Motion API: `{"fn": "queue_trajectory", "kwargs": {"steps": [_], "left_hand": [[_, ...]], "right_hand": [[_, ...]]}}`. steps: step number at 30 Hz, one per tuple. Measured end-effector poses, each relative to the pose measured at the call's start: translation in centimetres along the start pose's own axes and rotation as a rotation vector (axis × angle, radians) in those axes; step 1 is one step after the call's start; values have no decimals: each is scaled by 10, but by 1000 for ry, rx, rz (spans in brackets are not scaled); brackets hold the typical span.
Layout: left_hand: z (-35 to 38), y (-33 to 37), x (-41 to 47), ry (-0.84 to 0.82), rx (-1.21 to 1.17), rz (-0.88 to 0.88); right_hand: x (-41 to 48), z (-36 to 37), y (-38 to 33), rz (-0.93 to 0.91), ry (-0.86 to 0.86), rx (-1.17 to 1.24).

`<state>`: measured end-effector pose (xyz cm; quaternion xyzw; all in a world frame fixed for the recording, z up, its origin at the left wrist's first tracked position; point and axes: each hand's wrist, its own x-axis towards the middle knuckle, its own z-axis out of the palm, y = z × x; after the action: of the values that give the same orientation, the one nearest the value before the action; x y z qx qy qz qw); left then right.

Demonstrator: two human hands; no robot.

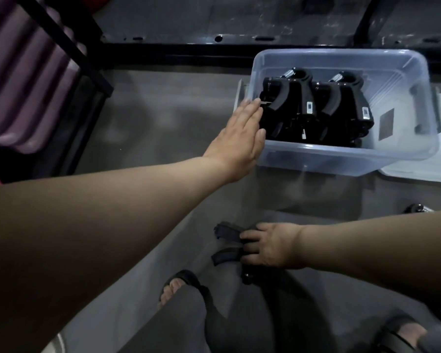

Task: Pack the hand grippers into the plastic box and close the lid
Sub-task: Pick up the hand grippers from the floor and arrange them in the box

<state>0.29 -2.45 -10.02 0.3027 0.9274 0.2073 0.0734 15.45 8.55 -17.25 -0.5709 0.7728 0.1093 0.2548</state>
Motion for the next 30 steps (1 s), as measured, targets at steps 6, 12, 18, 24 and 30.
{"fn": "queue_trajectory", "kwargs": {"steps": [6, 12, 18, 24, 30], "left_hand": [[4, 10, 6, 124, -27, -180], [-2, 7, 22, 106, -100, -316], [-9, 21, 37, 126, -165, -318], [-3, 38, 56, 155, -172, -285], [3, 33, 56, 186, -109, -261]], "right_hand": [[-3, 1, 8, -25, 90, -117], [-14, 14, 22, -67, -27, -278], [-17, 11, 38, -39, 47, -410], [-48, -25, 53, 208, -36, -36], [-117, -62, 58, 411, 590, 572]]}}
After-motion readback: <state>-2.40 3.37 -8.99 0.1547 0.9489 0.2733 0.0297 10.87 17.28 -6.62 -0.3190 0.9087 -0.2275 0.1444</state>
